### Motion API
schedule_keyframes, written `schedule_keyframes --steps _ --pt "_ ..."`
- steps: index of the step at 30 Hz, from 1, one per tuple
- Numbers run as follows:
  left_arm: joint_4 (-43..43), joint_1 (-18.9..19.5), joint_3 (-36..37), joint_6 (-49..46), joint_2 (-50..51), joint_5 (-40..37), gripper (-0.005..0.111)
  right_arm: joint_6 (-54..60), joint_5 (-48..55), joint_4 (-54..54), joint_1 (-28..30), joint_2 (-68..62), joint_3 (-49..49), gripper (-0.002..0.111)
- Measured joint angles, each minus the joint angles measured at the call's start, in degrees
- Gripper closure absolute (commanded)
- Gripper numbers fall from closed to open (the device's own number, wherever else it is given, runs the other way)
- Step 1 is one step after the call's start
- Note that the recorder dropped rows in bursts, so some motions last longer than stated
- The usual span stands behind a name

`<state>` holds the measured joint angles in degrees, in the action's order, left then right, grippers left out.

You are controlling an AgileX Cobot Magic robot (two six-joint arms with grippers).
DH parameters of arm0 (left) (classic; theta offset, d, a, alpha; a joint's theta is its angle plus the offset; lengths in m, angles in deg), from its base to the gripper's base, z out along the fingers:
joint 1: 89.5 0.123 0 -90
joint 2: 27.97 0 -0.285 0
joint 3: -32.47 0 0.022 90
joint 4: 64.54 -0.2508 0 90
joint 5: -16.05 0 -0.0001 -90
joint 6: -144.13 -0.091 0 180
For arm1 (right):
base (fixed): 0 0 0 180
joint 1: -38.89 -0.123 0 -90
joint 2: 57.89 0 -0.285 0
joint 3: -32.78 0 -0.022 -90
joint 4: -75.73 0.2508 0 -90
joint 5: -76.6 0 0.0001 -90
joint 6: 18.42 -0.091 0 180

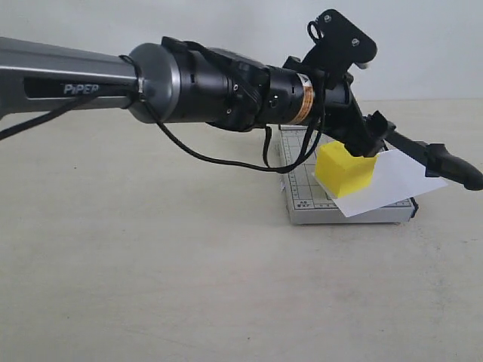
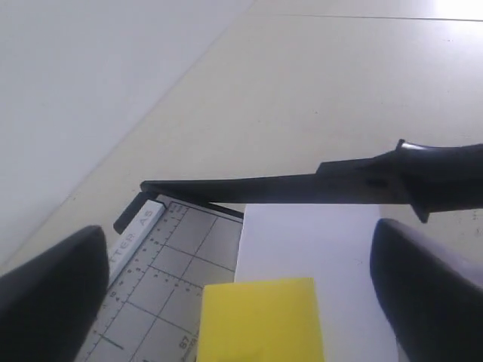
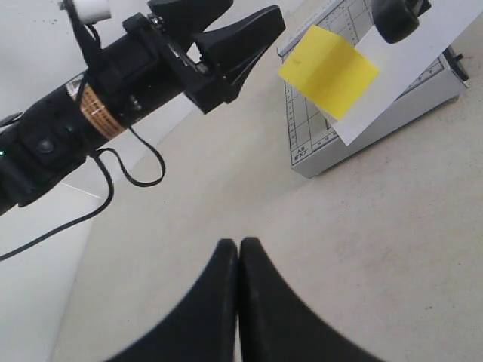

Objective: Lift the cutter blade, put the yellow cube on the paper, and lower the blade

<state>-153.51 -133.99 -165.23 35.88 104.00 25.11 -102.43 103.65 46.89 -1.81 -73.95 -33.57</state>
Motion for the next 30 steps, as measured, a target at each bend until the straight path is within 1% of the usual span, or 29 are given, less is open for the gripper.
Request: schedule_keyframes --steps 6,7,9,11,12,13,14,17,19,22,27,30 --pt "-0.11 0.00 7.58 0.09 -6.88 0.00 0.027 0.00 0.00 -0.12 0.00 0.00 0.00 0.108" --pt "-0.11 0.00 10.67 0.09 -9.94 -0.59 0.028 0.00 0.00 -0.22 0.00 0.00 0.00 0.108" --pt "-0.22 0.00 14.30 0.09 -14.07 -1.15 0.029 0.22 0.00 -0.22 0.00 0.00 0.00 0.108" --pt "-0.32 0.00 20.92 0.09 -20.96 -1.96 0.029 0.43 0.00 -0.22 0.00 0.00 0.00 0.108" --pt "-0.32 0.00 22.89 0.09 -23.27 -2.21 0.029 0.41 0.00 -0.36 0.00 0.00 0.00 0.108" --pt "-0.32 0.00 26.41 0.24 -27.70 -2.51 0.029 0.41 0.00 -0.35 0.00 0.00 0.00 0.108" --pt "-0.32 0.00 28.37 0.63 -30.28 -2.57 0.029 0.41 0.00 -0.35 0.00 0.00 0.00 0.108" --pt "-0.32 0.00 37.24 2.23 -44.30 -3.71 0.029 0.41 0.00 -0.68 0.00 0.00 0.00 0.108" --pt "-0.32 0.00 42.02 2.56 -53.58 -3.97 0.029 0.44 0.00 -1.09 0.00 0.00 0.00 0.108" --pt "-0.32 0.00 49.01 5.76 -68.41 -4.06 0.029 0.57 0.00 -3.09 0.00 0.00 0.00 0.108" --pt "-0.32 0.00 57.98 10.77 -84.91 -4.06 0.029 0.67 0.00 -4.19 0.00 0.00 0.00 0.108" --pt "-0.32 0.00 63.29 12.23 -94.30 -3.33 0.029 0.67 0.00 -5.64 0.00 0.00 0.00 0.108"
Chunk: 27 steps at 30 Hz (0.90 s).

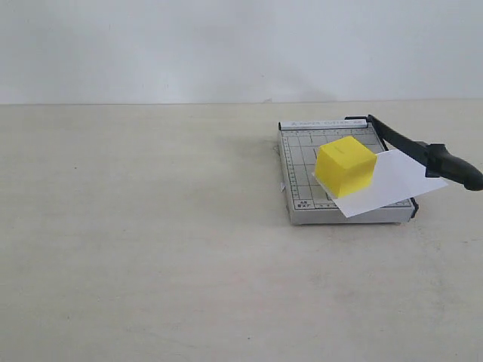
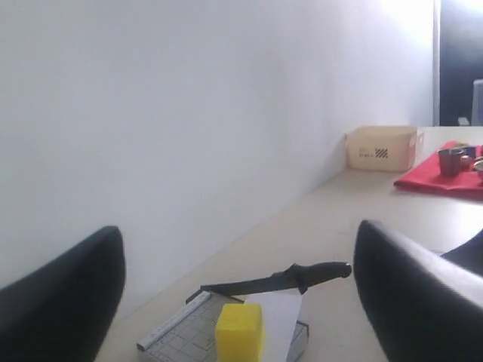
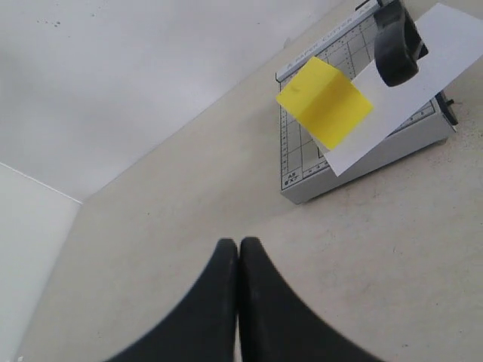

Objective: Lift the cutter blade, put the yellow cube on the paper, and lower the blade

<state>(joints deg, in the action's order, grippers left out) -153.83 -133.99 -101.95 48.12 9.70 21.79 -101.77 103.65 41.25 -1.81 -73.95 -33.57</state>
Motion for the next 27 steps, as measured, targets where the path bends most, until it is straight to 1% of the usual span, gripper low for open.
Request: schedule_keyframes --steps 6,9,13,18,22,27 --pt "0.00 0.00 9.82 3.24 -16.47 2.87 0.029 0.00 0.00 -1.20 0.00 0.00 0.00 0.108" --pt "0.00 0.00 14.30 4.36 -22.67 4.37 0.029 0.00 0.00 -1.34 0.00 0.00 0.00 0.108" --pt "0.00 0.00 19.29 7.82 -28.54 4.83 0.029 0.00 0.00 -1.40 0.00 0.00 0.00 0.108" --pt "0.00 0.00 24.24 12.41 -29.67 6.18 0.029 0.00 0.00 -1.40 0.00 0.00 0.00 0.108" --pt "0.00 0.00 27.23 12.99 -29.71 8.54 0.029 0.00 0.00 -1.40 0.00 0.04 0.00 0.108" --pt "0.00 0.00 29.85 12.99 -29.71 8.77 0.029 0.00 0.00 -1.40 0.00 0.13 0.00 0.108"
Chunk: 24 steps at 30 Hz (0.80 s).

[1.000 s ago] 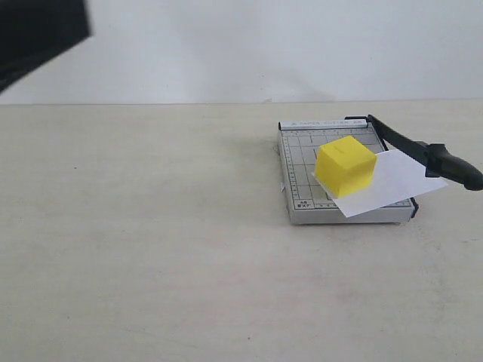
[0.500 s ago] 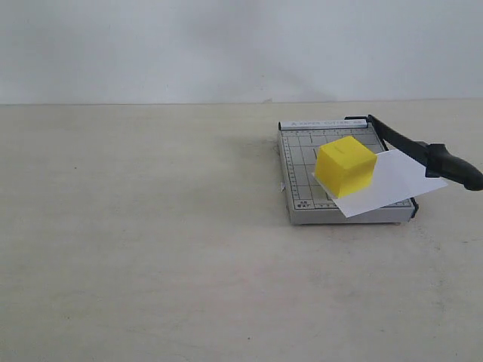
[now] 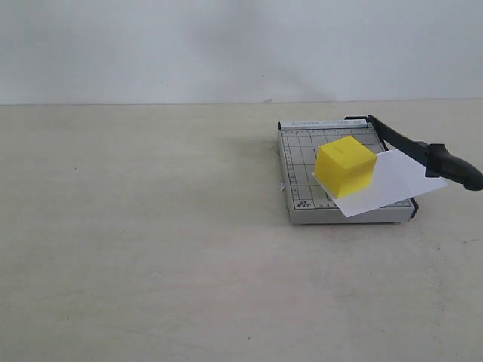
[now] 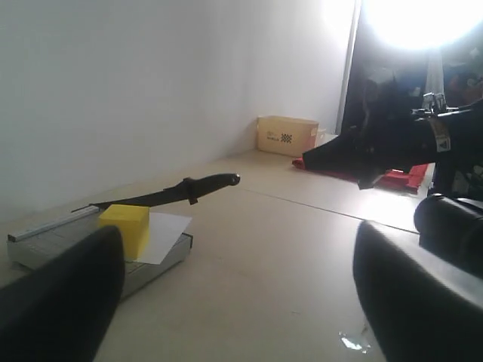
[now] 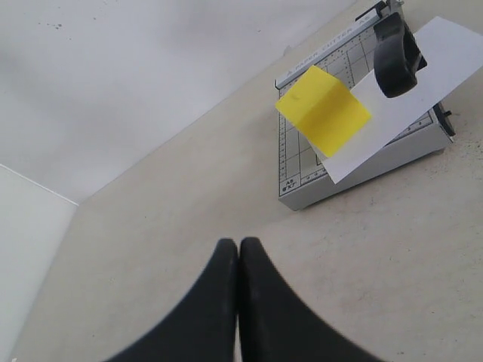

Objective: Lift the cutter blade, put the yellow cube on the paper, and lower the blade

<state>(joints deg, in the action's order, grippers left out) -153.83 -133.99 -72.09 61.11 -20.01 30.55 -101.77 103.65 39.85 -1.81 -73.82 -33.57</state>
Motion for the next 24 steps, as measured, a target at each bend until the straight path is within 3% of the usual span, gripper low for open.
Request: schedule_keyframes --steps 7,16,24 --pt "0.00 0.00 1.34 -0.82 0.00 0.00 0.029 -0.10 0.00 0.00 0.00 0.00 0.00 0.108" --pt "0.00 0.00 1.44 -13.47 0.00 -4.06 0.029 -0.20 0.00 0.00 0.00 0.00 0.00 0.108" --pt "0.00 0.00 1.44 -15.05 0.00 -4.33 0.029 -0.20 0.00 0.00 0.00 0.00 0.00 0.108"
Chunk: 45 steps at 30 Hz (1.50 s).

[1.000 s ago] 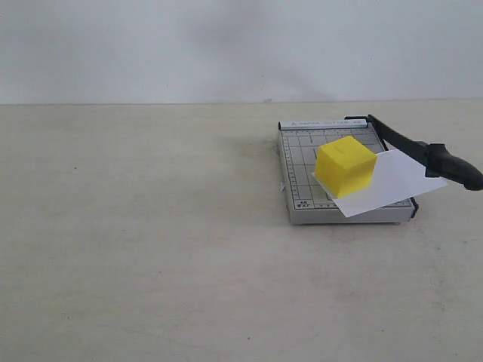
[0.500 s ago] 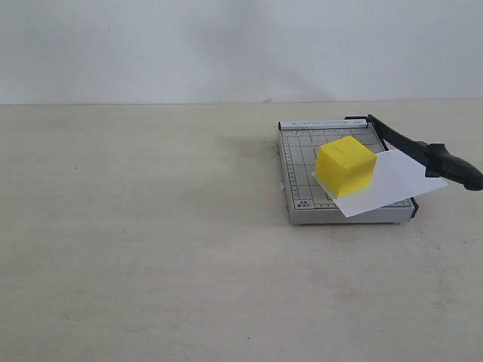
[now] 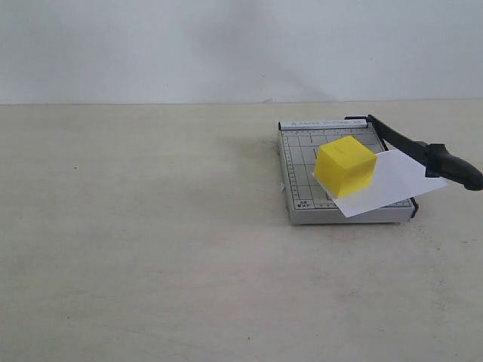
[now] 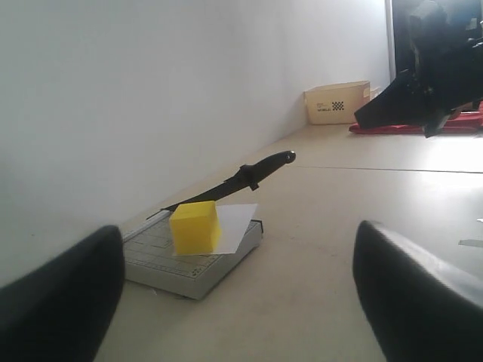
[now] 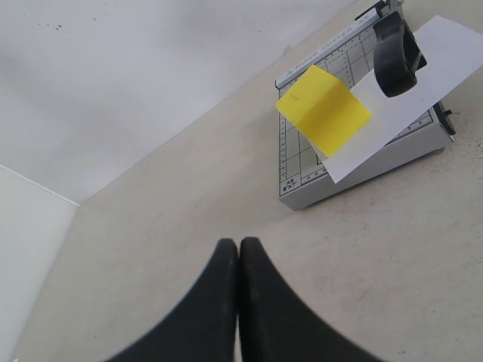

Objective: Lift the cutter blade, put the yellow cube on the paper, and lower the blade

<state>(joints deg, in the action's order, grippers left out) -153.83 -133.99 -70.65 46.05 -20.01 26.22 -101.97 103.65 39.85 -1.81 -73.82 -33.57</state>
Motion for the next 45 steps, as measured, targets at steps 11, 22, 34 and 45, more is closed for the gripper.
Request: schedule_keyframes --steps 11,22,34,45 --pt "0.00 0.00 0.00 -0.12 0.00 0.00 0.029 0.00 0.00 0.00 0.00 0.00 0.00 0.108" --pt "12.72 0.00 0.00 -0.12 0.00 -7.13 0.029 0.00 0.00 0.00 0.00 0.00 0.00 0.108" --pt "13.85 0.00 0.00 -0.12 0.00 -7.90 0.029 -0.47 -1.54 -0.23 0.00 0.00 0.00 0.108" --pt "13.96 16.14 0.00 -0.12 0.00 -3.78 0.029 9.18 3.29 -12.86 0.00 -0.68 5.23 0.108"
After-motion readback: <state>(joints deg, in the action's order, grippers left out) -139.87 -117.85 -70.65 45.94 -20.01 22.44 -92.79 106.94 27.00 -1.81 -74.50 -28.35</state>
